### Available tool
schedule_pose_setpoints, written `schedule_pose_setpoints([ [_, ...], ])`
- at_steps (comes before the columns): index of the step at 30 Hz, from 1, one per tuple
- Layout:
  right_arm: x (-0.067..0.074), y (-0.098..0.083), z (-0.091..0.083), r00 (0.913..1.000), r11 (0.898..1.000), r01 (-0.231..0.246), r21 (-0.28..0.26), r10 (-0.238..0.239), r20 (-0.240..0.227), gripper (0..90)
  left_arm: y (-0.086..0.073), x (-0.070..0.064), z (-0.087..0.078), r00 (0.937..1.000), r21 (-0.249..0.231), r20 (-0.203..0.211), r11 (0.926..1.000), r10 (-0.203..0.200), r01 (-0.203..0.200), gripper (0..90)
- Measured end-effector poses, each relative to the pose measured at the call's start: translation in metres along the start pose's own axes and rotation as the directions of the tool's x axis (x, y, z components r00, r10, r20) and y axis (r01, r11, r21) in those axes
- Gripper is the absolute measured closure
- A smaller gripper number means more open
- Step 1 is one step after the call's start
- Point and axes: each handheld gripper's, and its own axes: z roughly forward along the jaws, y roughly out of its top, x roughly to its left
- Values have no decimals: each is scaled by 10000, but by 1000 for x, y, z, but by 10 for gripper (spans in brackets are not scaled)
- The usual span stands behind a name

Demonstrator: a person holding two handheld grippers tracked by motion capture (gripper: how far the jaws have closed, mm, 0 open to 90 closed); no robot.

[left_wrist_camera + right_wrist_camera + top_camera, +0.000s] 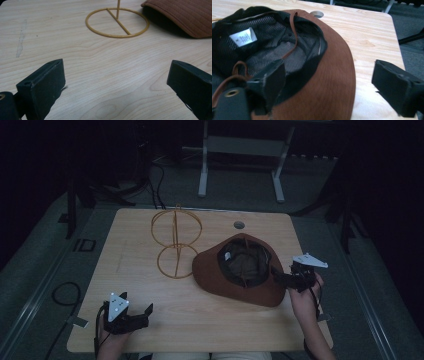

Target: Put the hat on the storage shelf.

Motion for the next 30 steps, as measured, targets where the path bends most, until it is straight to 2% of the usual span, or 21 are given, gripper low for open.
schedule_pose_setpoints([
  [2, 1, 6, 6, 9996, 9997, 237, 84, -236, -133, 104, 0, -1, 1, 9999, 72, 140, 10000, 64, -65, 25],
  [4, 2, 10, 11, 9998, 9998, 158, 140, -157, -132, 104, 0, -2, 1, 9998, 112, 164, 9998, 134, -136, 25],
  [5, 2, 12, 16, 9995, 9996, 140, 238, -133, -302, 104, 0, -3, 1, 9995, 175, 187, 9995, 255, -258, 25],
  [6, 2, 15, 21, 9997, 9994, 61, 349, -53, -230, 105, 0, -5, 2, 9991, 224, 256, 9992, 328, -334, 25],
  [7, 3, 19, 29, 9992, 9987, 78, 500, -58, -392, 105, 0, -6, 2, 9988, 297, 294, 9987, 398, -407, 25],
  [13, 3, 28, 61, 9991, 9951, 54, 988, -12, -415, 135, 1, -8, 1, 9980, 275, 337, 9982, 528, -538, 25],
  [14, 3, 28, 61, 9991, 9951, 54, 988, -12, -415, 135, 1, -8, 1, 9980, 275, 337, 9982, 528, -538, 26],
  [15, 3, 28, 71, 9994, 9927, 196, 1188, -161, -306, 140, 0, -8, 0, 9977, 211, 392, 9982, 546, -555, 26],
  [20, 4, 30, 94, 9995, 9851, 317, 1693, -298, -139, 150, 0, -8, 1, 9975, 234, 410, 9980, 579, -589, 26],
  [23, 5, 31, 101, 9990, 9806, 445, 1911, -428, -130, 169, 0, -8, 1, 9971, 272, 448, 9977, 610, -622, 26],
  [26, 8, 32, 112, 9964, 9710, 815, 2250, -847, 47, 193, 0, -9, 1, 9964, 297, 430, 9968, 735, -748, 41],
  [30, 11, 32, 124, 9965, 9606, 807, 2661, -840, 10, 218, 0, -9, 1, 9965, 297, 470, 9971, 693, -707, 41],
])
